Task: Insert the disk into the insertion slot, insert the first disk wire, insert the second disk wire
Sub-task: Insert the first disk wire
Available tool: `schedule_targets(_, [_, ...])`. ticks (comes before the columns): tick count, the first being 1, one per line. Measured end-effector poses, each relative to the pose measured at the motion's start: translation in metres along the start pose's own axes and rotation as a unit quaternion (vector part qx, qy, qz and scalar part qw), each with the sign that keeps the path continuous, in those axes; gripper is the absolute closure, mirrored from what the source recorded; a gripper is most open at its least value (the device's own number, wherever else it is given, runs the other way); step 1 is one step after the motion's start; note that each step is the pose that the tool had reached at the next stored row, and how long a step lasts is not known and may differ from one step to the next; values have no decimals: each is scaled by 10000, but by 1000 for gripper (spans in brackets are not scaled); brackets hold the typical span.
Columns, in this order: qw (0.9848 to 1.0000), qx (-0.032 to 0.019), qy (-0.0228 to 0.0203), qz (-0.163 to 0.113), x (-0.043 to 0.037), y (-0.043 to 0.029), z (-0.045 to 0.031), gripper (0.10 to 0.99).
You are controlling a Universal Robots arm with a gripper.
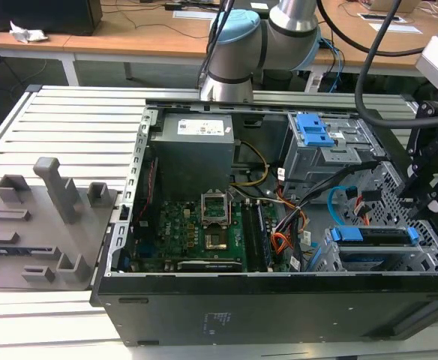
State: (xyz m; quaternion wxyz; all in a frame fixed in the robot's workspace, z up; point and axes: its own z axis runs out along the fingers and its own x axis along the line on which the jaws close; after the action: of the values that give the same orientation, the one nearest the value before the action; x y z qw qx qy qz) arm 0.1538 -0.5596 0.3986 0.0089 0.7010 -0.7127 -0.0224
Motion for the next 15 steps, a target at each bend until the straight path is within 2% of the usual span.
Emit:
schedule_targets(5, [10000, 0, -1, 0, -91, -2, 3, 725])
schedule_targets(7, [10000, 0, 0, 0, -150, -2, 4, 725])
schedule_targets(13, [10000, 0, -1, 0, -215, -3, 5, 725])
schedule_targets(15, [10000, 0, 0, 0, -270, -4, 6, 725])
